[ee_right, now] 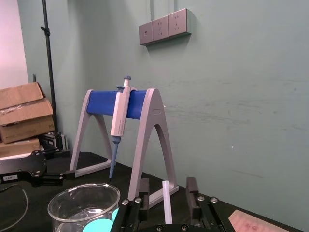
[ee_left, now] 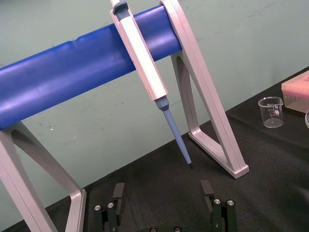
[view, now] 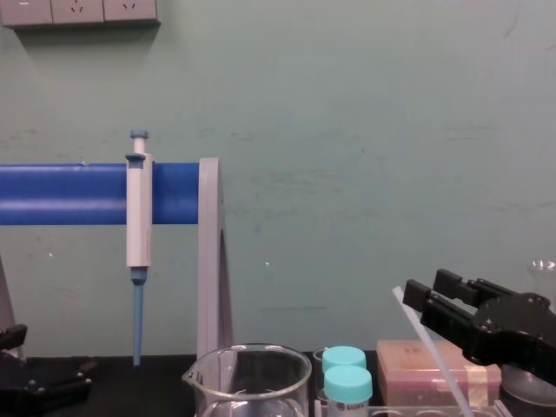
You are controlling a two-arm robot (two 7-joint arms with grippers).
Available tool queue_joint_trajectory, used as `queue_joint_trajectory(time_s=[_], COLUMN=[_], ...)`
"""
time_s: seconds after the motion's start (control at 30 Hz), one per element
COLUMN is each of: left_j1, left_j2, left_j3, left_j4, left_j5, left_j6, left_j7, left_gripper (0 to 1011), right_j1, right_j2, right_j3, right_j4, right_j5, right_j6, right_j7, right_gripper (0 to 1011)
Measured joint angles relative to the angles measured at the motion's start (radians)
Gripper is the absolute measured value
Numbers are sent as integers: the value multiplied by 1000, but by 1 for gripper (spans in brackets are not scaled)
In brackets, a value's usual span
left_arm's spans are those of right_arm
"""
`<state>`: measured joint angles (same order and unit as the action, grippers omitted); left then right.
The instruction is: Pick up the stirring rod with one hand, then place it down.
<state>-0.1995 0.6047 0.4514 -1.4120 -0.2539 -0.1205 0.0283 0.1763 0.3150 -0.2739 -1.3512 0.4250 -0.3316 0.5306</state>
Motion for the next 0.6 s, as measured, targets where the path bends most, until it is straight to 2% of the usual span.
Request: queue_joint_trajectory(time_s=[0.03,0.1,0.3,0.37,0.5,0.6], left_j1=[0,0,0,0,0,0], left_j2=[0,0,0,0,0,0], left_j3=[0,0,0,0,0,0], left_j4=[0,0,0,0,0,0], left_j5=[0,0,0,0,0,0], left_j6=[0,0,0,0,0,0], left_j7=[0,0,0,0,0,0], left_gripper=[1000,1000,1000,1000,1000,1000], right_j1=[0,0,0,0,0,-1], right_j2=[0,0,0,0,0,0], right_j3=[0,0,0,0,0,1], right_j4=[0,0,0,0,0,-4], right_j5=[0,0,0,0,0,-3], right_j6=[0,0,0,0,0,-1], right_j7=[0,0,0,0,0,-4], right_gripper=[496,528,755,790,932,973])
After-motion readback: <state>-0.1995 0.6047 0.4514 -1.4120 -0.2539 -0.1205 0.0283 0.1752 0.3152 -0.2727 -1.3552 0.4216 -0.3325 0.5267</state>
